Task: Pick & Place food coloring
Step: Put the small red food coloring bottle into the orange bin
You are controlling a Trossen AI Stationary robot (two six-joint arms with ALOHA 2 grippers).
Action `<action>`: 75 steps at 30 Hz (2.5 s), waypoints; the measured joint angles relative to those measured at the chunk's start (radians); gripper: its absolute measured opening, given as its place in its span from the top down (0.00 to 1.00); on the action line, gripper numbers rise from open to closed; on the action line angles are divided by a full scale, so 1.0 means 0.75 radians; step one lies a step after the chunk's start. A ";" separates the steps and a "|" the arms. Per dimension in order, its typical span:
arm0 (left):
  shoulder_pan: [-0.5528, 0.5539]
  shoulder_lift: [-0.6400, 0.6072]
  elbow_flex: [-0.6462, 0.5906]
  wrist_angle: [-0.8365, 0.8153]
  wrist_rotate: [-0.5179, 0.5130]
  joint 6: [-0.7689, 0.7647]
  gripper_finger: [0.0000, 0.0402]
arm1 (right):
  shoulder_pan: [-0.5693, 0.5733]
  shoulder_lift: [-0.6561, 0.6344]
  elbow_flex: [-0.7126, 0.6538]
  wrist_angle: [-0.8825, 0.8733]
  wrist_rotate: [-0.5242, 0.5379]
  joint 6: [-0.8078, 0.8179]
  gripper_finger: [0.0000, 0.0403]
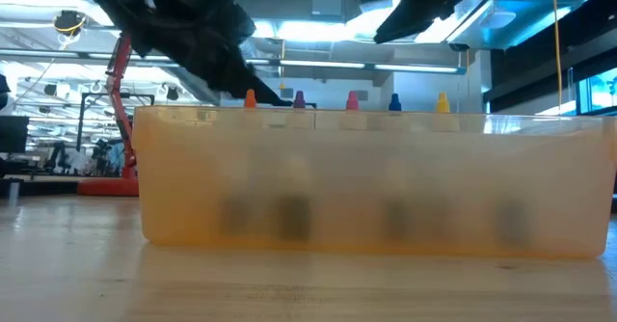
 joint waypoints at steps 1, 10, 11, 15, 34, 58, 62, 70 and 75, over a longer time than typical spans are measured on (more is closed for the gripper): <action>0.004 0.027 0.000 0.027 0.000 0.013 0.68 | -0.028 0.000 -0.001 0.013 -0.028 -0.015 0.51; 0.009 0.172 0.000 0.188 -0.123 -0.032 0.68 | -0.155 0.006 -0.001 0.072 -0.115 0.114 0.51; 0.008 0.181 0.000 0.187 -0.132 -0.057 0.68 | -0.157 0.006 -0.001 0.081 -0.114 0.138 0.51; 0.005 0.202 0.000 0.183 -0.120 -0.225 0.68 | -0.156 0.006 -0.001 0.091 -0.114 0.186 0.51; 0.036 0.493 0.000 0.437 0.062 -0.081 0.70 | -0.156 0.006 -0.001 0.057 -0.112 0.160 0.51; 0.120 0.610 -0.001 0.520 -0.045 -0.173 0.68 | -0.222 0.006 -0.001 0.040 -0.109 0.153 0.51; 0.120 0.609 -0.001 0.519 0.033 -0.173 0.61 | -0.240 0.006 -0.001 0.040 -0.109 0.151 0.51; 0.123 0.609 -0.001 0.488 0.025 -0.175 0.49 | -0.269 0.006 -0.001 0.038 -0.110 0.151 0.51; 0.124 0.609 -0.001 0.471 0.025 -0.173 0.49 | -0.270 0.006 -0.001 0.029 -0.110 0.127 0.51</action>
